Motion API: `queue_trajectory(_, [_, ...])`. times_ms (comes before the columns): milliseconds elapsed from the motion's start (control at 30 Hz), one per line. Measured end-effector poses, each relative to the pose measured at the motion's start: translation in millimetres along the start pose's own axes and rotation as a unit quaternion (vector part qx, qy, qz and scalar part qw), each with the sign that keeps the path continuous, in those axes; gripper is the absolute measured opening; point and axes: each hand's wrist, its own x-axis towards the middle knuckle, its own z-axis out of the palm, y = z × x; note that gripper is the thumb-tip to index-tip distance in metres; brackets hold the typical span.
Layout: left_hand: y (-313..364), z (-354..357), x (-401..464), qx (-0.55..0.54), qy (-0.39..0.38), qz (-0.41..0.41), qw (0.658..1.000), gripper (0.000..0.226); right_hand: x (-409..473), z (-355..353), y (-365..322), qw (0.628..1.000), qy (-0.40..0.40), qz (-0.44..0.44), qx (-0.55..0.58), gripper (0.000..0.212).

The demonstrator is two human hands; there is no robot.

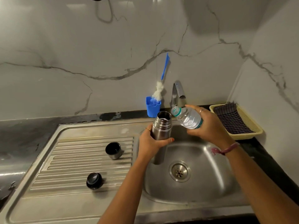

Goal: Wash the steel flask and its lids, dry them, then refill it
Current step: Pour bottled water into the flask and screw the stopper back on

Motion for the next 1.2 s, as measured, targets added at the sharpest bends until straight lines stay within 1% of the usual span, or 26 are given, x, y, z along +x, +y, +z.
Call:
queue_trajectory(100, [1, 6, -4, 0.008, 0.002, 0.003, 1.0, 0.066, 3, -4, 5, 0.998, -0.012, -0.017, -0.056, 0.081])
queue_trajectory(267, [2, 11, -9, 0.004, 0.001, -0.002, 1.0, 0.067, 6, -10, 11, 0.993, -0.016, -0.03, -0.114, 0.082])
queue_trajectory(467, [-3, 18, -10, 0.013, 0.002, -0.013, 1.0, 0.067, 9, -12, 16, 0.98, -0.018, -0.068, -0.187, 0.084])
queue_trajectory(800, [-7, 22, -9, -0.006, 0.007, -0.011, 1.0, 0.069, 14, -18, 18, 0.97, -0.01, -0.081, -0.23, 0.081])
queue_trajectory(967, [-7, 23, -10, -0.007, 0.018, -0.008, 1.0, 0.068, 13, -25, 13, 0.962, 0.0, -0.099, -0.256, 0.082])
queue_trajectory(1200, [-10, 23, -13, -0.015, 0.019, -0.006, 1.0, 0.072, 13, -29, 12, 0.957, 0.004, -0.101, -0.272, 0.083])
